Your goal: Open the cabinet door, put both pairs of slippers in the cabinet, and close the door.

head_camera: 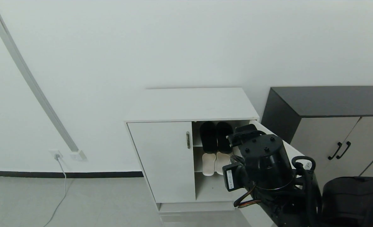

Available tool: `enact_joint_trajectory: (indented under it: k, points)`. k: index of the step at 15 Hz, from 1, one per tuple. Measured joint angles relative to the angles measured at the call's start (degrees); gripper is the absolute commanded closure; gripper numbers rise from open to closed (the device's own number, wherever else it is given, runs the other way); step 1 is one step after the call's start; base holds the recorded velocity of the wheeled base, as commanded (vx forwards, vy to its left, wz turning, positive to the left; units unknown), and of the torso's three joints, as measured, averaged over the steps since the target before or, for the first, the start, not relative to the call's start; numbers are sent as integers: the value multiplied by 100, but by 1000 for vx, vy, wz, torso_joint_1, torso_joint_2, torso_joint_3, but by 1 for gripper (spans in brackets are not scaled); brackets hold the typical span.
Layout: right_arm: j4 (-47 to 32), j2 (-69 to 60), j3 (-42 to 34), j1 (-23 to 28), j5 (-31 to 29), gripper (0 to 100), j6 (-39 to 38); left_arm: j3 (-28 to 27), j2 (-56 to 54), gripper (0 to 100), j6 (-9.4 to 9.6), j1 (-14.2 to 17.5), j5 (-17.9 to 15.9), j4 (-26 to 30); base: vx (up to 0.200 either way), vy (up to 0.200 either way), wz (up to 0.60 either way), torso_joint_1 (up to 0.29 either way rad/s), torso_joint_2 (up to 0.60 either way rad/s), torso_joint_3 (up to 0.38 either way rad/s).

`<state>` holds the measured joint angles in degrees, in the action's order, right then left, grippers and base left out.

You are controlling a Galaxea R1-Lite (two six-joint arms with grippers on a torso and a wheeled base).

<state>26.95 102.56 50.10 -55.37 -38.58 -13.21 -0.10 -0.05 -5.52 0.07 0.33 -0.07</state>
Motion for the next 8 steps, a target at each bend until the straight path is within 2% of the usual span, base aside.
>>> enact_joint_trajectory:
  k: [4, 8]
  points:
    - [9, 0, -22, 28, -11, 100, 66, 0, 0, 100, 0, 0, -1, 5, 0, 0, 0, 178, -379, -204]
    - [11, 0, -50, 38, -11, 100, 73, 0, 0, 100, 0, 0, -4, 5, 0, 0, 0, 23, -41, -19]
